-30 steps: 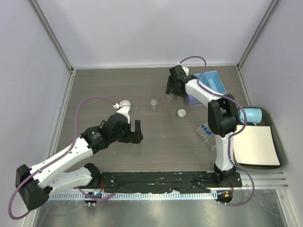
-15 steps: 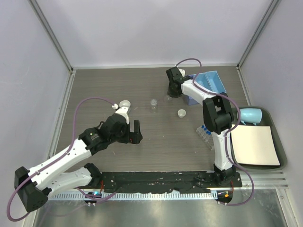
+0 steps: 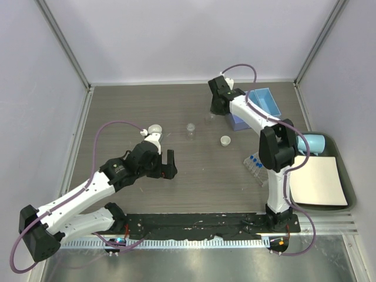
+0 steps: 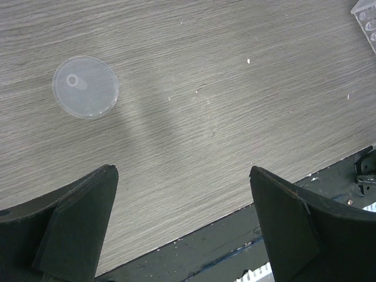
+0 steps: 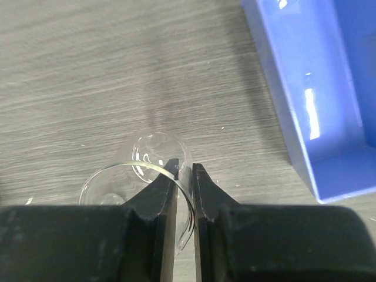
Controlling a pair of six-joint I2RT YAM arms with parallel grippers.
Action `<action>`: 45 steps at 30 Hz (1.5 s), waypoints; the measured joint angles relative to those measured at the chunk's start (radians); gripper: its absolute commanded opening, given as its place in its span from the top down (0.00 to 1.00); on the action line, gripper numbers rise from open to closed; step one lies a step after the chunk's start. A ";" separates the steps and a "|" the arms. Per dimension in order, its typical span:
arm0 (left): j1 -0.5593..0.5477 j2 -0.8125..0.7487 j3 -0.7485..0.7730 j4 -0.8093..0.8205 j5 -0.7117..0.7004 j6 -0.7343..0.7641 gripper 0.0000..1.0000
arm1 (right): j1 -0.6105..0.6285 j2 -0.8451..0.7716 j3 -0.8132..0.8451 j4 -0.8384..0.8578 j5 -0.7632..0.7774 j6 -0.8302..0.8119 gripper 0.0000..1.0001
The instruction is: Organize the chemistry lab equipment
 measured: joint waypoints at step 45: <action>0.000 0.009 -0.024 0.003 0.045 0.000 0.00 | -0.188 0.010 0.051 -0.020 0.164 0.087 0.99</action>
